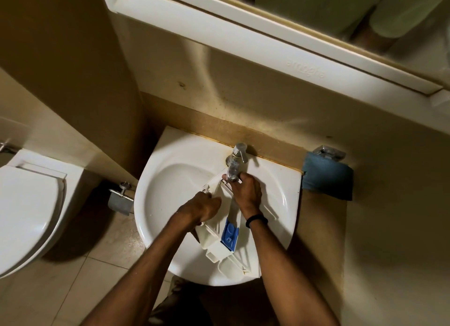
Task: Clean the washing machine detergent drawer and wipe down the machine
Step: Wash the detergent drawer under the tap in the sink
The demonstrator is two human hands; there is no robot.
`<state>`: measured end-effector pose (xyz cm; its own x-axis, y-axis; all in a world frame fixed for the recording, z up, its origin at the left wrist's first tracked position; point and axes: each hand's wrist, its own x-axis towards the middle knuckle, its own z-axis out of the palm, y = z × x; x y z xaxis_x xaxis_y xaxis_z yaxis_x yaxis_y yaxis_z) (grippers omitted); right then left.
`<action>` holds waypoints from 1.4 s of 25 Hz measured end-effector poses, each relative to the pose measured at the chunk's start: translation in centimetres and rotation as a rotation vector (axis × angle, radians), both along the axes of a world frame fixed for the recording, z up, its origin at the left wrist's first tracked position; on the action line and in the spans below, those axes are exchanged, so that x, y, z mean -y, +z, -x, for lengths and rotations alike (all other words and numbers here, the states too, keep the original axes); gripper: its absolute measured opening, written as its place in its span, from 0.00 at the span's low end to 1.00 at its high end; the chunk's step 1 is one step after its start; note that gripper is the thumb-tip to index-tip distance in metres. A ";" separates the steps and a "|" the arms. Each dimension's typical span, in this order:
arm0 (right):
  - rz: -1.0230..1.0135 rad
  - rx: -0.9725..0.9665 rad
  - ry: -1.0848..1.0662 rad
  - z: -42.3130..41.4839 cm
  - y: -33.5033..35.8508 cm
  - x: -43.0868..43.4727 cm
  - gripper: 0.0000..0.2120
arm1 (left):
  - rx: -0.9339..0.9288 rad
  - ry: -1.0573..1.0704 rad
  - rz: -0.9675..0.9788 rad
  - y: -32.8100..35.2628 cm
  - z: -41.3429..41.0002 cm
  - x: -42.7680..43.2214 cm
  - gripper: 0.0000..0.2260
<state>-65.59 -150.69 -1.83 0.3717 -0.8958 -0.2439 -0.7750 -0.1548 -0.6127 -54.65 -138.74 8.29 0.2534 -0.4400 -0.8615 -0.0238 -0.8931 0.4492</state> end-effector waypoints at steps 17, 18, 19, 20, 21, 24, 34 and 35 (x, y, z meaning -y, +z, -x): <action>-0.191 -0.087 0.256 2.0 -0.2 2.2 0.10 | 0.111 -0.011 -0.024 0.5 -1.8 -0.9 0.19; -0.227 -0.127 0.289 3.5 -0.3 2.9 0.10 | 0.120 0.016 -0.038 0.5 -2.2 -1.2 0.20; -0.237 -0.144 0.290 4.3 -0.1 3.2 0.16 | 0.145 0.011 -0.047 0.7 -2.5 -1.3 0.21; -0.205 -0.139 0.291 4.2 0.0 3.3 0.21 | 0.185 -0.030 -0.052 1.0 -2.5 -1.2 0.22; -0.151 -0.094 0.264 3.2 0.2 3.1 0.22 | 0.222 -0.082 -0.047 1.3 -2.4 -0.8 0.22; -0.110 0.051 0.194 -0.6 1.3 3.0 0.13 | 0.282 -0.162 -0.010 2.0 -2.4 0.6 0.21; -0.205 -0.094 0.432 2.1 0.2 3.8 0.26 | 0.303 -0.265 -0.111 2.7 -3.1 0.4 0.24; -0.208 -0.159 0.507 3.0 0.3 3.8 0.29 | 0.330 -0.253 -0.118 2.8 -3.4 0.2 0.25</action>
<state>-68.60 -154.51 -1.56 0.6873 -0.5418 -0.4838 -0.7201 -0.4203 -0.5521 -51.30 -138.98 11.10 0.4204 -0.4266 -0.8008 -0.3736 -0.8857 0.2757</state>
